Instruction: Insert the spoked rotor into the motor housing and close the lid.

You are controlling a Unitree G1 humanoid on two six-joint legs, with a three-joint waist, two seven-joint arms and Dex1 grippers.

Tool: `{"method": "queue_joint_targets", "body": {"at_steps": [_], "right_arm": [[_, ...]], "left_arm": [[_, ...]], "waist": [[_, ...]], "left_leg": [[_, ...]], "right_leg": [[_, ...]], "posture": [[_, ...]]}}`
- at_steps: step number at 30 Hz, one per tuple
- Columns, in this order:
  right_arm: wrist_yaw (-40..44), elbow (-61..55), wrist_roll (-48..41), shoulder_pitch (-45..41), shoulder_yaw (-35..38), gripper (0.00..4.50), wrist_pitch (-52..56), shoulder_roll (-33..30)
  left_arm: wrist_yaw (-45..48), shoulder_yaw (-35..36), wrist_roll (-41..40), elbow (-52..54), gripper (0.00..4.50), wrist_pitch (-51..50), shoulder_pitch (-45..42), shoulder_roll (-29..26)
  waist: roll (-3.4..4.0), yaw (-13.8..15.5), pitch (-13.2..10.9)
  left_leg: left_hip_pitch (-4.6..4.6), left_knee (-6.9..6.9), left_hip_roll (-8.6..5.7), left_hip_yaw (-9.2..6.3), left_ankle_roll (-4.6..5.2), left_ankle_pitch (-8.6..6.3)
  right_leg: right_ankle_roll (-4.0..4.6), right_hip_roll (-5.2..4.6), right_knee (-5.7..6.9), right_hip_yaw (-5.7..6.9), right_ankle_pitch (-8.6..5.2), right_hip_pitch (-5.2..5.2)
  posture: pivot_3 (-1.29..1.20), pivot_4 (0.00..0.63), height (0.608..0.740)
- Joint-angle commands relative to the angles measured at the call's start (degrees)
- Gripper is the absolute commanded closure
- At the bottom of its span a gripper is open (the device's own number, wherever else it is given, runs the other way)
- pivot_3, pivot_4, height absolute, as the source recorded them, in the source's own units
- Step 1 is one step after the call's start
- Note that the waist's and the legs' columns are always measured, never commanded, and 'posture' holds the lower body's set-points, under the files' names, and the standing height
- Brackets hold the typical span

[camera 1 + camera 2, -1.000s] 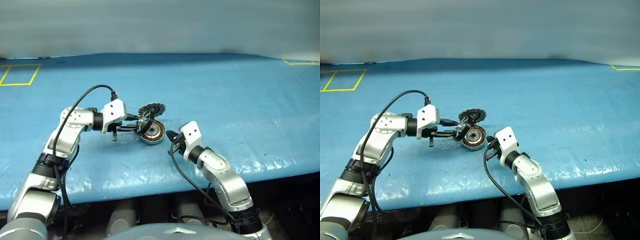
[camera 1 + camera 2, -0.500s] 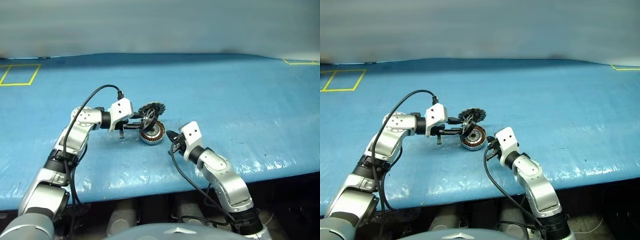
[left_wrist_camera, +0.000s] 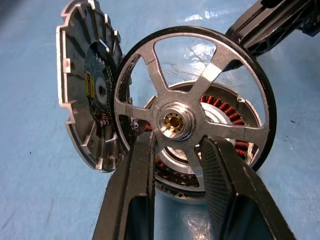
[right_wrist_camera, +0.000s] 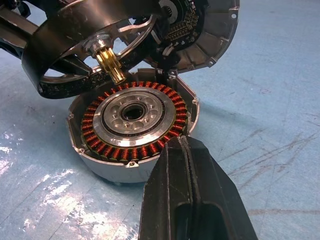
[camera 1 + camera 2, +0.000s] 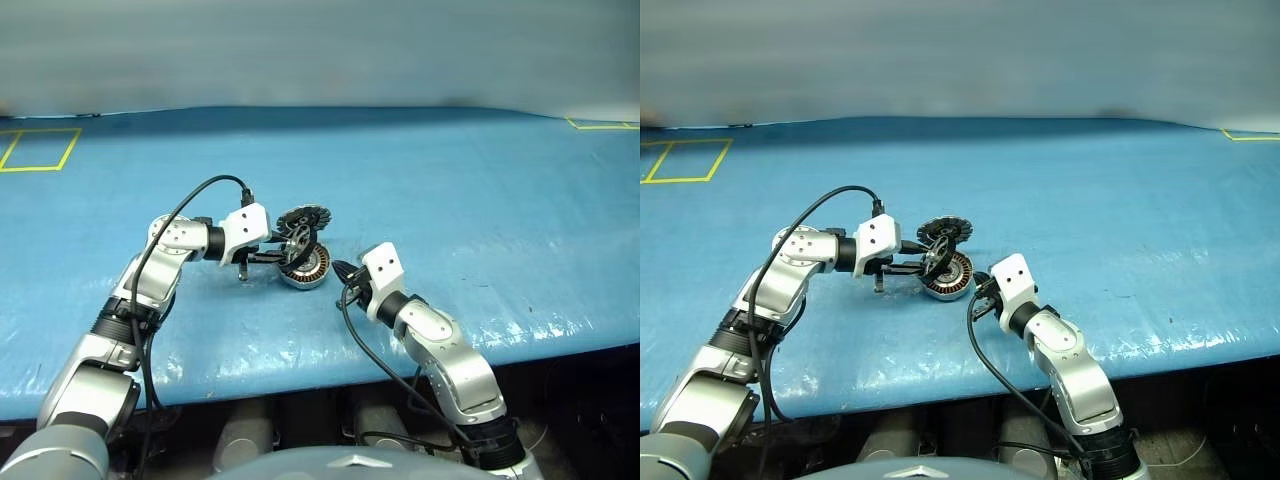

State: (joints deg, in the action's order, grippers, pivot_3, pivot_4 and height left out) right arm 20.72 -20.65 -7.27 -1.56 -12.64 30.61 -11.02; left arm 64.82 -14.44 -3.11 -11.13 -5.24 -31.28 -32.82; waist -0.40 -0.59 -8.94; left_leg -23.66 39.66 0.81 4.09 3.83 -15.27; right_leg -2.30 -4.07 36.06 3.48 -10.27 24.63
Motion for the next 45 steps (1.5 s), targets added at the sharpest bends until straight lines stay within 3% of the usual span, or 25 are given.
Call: {"method": "queue_joint_targets", "body": {"at_steps": [1,43,44,45], "right_arm": [[-0.1,-0.9,-0.6,-0.3,0.3,4.50,-1.0,0.4],[1.6,0.5,-1.6,2.9,1.7,4.50,-5.0,-0.5],[1.6,0.5,-1.6,2.8,1.6,4.50,-5.0,-0.5],[1.6,0.5,-1.6,2.8,1.6,4.50,-5.0,-0.5]], "left_arm": [[0.4,-0.5,0.9,0.3,3.54,1.5,-1.2,-0.4],[-0.5,-2.8,6.6,-5.0,3.54,8.2,-4.2,0.6],[-1.2,-2.7,7.1,-5.1,2.81,8.5,-4.2,0.7],[-1.8,-2.7,7.5,-5.3,2.58,8.8,-4.3,0.7]], "waist": [[0.00,0.0,0.0],[-0.01,0.1,0.0],[-0.01,0.1,0.0],[-0.01,0.1,0.0]], "left_leg": [[0.00,0.00,0.00,0.00,0.00,0.00],[0.01,0.01,0.01,0.00,0.19,-0.11],[0.01,0.01,0.01,0.00,0.19,-0.11],[0.01,0.01,0.00,0.00,0.19,-0.11]], "right_leg": [[0.00,0.00,0.00,0.00,0.00,0.00],[0.00,0.00,0.01,-0.01,0.00,-0.01],[0.00,0.00,0.01,-0.01,0.00,-0.01],[0.00,0.00,0.01,-0.01,0.00,-0.01]], "posture": [[0.00,0.150,0.740],[0.00,0.150,0.740],[0.00,0.150,0.740],[0.00,0.150,0.740]]}}
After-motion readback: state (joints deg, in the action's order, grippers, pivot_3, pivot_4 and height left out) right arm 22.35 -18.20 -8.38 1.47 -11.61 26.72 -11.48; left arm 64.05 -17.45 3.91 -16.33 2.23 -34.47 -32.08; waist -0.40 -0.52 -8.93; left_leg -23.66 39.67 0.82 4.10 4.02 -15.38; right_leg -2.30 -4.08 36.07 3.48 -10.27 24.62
